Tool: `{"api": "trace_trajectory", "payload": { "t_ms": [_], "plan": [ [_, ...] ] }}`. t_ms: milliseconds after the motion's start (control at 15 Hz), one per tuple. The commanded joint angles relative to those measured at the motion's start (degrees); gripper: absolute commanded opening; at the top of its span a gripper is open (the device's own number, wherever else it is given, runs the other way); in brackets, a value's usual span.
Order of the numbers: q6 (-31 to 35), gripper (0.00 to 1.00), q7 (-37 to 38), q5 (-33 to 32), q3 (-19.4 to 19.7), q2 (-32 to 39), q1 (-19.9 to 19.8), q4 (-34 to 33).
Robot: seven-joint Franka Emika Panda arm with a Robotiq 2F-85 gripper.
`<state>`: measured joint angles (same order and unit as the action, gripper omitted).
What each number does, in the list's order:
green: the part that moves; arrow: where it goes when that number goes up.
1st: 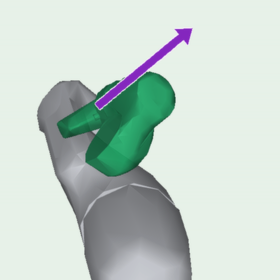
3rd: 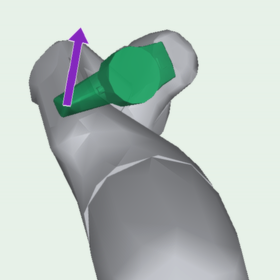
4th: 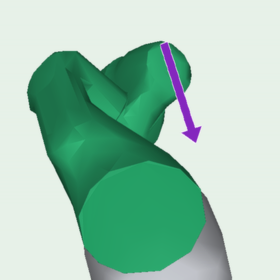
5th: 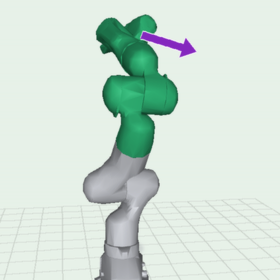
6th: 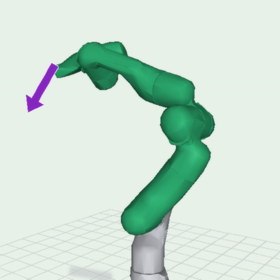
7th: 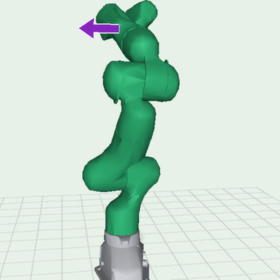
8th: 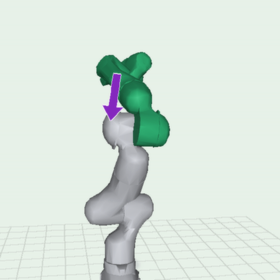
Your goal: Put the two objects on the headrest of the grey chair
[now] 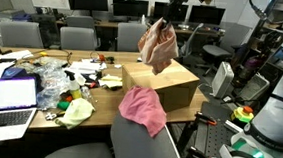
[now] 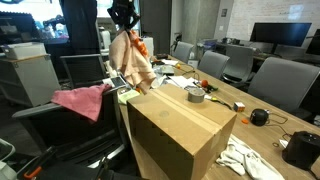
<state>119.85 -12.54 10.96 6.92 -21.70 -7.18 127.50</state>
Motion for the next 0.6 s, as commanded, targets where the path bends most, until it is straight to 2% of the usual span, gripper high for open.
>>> {"api": "trace_trajectory", "payload": {
  "t_ms": [0, 533],
  "plan": [
    [-3.58, 0.02, -3.39, -2.23, 0.32, -4.45, 2.54, 1.95],
    [-8.33, 0.02, -6.40, -5.96, -1.36, -8.02, 6.33, 2.77]
  ]
}}
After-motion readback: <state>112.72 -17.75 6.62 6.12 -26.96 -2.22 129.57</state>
